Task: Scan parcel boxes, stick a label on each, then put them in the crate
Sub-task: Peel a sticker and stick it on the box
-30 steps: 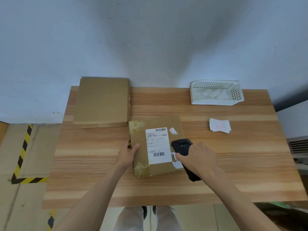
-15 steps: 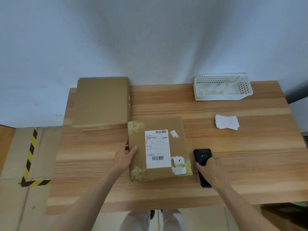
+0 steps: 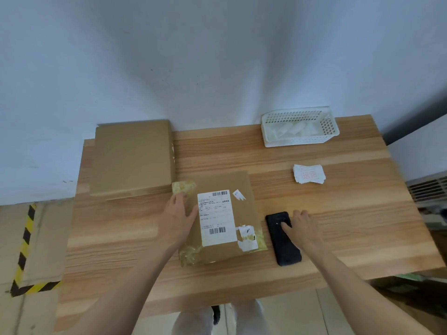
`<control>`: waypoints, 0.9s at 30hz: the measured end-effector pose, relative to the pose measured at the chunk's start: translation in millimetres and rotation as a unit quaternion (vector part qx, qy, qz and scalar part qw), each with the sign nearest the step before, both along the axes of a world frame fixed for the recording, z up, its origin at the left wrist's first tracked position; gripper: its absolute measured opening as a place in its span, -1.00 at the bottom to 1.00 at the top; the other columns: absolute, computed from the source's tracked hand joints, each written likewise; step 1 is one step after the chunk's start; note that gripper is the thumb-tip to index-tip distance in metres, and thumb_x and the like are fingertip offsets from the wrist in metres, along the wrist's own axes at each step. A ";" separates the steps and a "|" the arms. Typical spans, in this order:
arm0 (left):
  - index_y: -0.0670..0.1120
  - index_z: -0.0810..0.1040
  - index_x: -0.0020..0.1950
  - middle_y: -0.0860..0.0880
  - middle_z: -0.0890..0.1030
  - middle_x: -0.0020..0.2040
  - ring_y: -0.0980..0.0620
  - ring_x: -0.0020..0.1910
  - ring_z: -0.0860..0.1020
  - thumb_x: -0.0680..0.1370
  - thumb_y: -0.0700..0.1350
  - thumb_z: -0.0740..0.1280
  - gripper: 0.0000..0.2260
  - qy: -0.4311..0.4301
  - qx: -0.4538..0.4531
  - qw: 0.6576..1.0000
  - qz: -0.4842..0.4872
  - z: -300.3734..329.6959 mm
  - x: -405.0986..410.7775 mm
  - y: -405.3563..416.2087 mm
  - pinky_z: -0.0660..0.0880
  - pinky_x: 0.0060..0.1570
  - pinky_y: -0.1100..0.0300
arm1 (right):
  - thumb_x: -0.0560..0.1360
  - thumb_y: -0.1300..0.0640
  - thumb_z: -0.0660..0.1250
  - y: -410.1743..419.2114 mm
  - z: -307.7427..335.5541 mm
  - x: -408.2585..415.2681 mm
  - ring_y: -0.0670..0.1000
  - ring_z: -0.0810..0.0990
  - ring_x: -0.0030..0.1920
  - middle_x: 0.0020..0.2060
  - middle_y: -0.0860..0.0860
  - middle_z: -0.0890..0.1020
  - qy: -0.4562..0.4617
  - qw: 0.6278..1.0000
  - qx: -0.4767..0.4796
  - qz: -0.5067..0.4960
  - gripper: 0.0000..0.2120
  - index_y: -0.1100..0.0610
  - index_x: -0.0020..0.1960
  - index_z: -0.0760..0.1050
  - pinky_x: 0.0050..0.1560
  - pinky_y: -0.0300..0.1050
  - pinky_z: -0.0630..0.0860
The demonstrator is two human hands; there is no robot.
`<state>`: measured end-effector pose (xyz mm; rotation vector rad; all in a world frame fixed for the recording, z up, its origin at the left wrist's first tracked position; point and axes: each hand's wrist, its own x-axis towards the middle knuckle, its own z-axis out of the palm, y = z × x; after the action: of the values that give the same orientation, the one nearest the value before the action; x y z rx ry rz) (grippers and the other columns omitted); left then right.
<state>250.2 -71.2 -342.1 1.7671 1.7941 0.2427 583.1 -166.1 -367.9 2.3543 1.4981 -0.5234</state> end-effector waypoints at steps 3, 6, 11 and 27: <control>-0.03 0.47 0.28 0.09 0.50 -0.01 0.02 -0.04 0.52 0.66 0.09 0.25 -0.72 0.019 0.007 0.997 -0.079 14.4 49.2 7.1 0.42 -0.15 0.11 | 0.63 -0.14 0.23 13.5 12.1 27.0 0.13 0.50 0.16 0.13 0.09 0.54 0.026 1.000 0.004 -0.005 -0.64 0.15 0.18 0.46 0.08 0.01 0.52; -0.03 0.51 0.24 0.13 0.48 -0.08 0.07 -0.11 0.48 0.67 0.07 0.24 -0.76 0.004 0.013 0.990 -0.140 20.0 110.0 9.7 0.37 -0.16 0.15 | 0.65 -0.10 0.21 26.7 20.8 62.1 0.11 0.49 0.21 0.18 0.08 0.53 0.020 1.000 0.013 -0.002 -0.66 0.14 0.24 0.48 0.10 0.01 0.51; 0.00 0.50 0.27 0.09 0.54 0.11 0.08 0.04 0.52 0.66 0.10 0.25 -0.74 -0.006 -0.002 0.984 -0.178 6.8 216.2 19.4 0.45 -0.03 0.16 | 0.64 -0.05 0.20 55.3 9.8 129.7 0.12 0.53 0.15 0.16 0.08 0.57 0.033 0.999 0.043 0.007 -0.71 0.13 0.20 0.51 0.02 0.01 0.53; -0.05 0.53 0.12 0.02 0.60 -0.01 0.01 -0.11 0.52 0.62 0.07 0.32 -0.79 0.035 -0.089 0.994 -0.051 -73.8 378.1 52.9 0.41 -0.20 0.08 | 0.66 -0.05 0.23 113.1 -52.1 216.2 0.18 0.50 0.23 0.25 0.14 0.52 0.154 0.986 0.064 -0.003 -0.62 0.20 0.32 0.42 0.11 0.03 0.43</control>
<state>628.3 -18.3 -415.9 1.7524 1.7101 -0.0224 799.4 -53.1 -420.0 2.4637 1.7012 -0.8486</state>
